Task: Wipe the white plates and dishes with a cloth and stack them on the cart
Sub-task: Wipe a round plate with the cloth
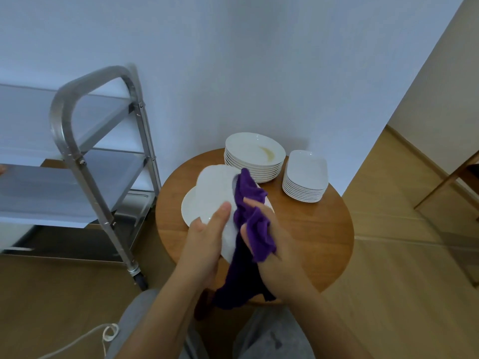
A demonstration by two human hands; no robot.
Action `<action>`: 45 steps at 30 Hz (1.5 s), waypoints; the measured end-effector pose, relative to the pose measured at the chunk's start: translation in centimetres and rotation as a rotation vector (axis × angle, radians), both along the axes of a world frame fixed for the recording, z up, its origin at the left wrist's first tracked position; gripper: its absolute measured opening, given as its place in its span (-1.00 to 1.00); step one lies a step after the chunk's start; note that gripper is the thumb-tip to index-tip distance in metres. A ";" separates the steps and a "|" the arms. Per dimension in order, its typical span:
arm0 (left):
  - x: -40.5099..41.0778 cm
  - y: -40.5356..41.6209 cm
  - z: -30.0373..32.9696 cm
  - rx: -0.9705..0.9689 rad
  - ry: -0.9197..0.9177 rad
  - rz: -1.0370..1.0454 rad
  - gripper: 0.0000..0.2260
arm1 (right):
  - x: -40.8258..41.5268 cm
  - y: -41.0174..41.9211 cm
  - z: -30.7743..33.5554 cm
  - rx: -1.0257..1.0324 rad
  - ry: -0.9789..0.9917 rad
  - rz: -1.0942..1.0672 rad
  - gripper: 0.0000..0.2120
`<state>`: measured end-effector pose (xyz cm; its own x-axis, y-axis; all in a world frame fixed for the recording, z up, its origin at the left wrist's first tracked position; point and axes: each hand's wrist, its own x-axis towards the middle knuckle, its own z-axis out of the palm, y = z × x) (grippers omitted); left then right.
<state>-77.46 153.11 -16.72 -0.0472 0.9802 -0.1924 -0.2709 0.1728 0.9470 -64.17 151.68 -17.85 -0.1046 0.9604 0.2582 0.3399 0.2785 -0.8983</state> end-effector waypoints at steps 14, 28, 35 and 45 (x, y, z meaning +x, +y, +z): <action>-0.9 -1.1 0.9 0.193 0.404 -0.225 -0.82 | 0.4 3.6 1.6 -0.213 0.400 -0.124 -0.77; -1.6 1.2 -3.3 0.509 1.541 -0.602 -0.24 | 1.4 3.2 0.1 -0.435 0.601 -0.271 -0.78; -4.0 3.5 -6.3 0.022 0.723 0.178 -0.44 | 2.4 4.0 -2.8 -0.473 0.868 -0.430 -0.71; -4.6 7.6 -8.8 -0.116 0.603 0.174 -0.76 | 2.2 7.0 -4.5 -0.349 0.421 -0.494 -0.73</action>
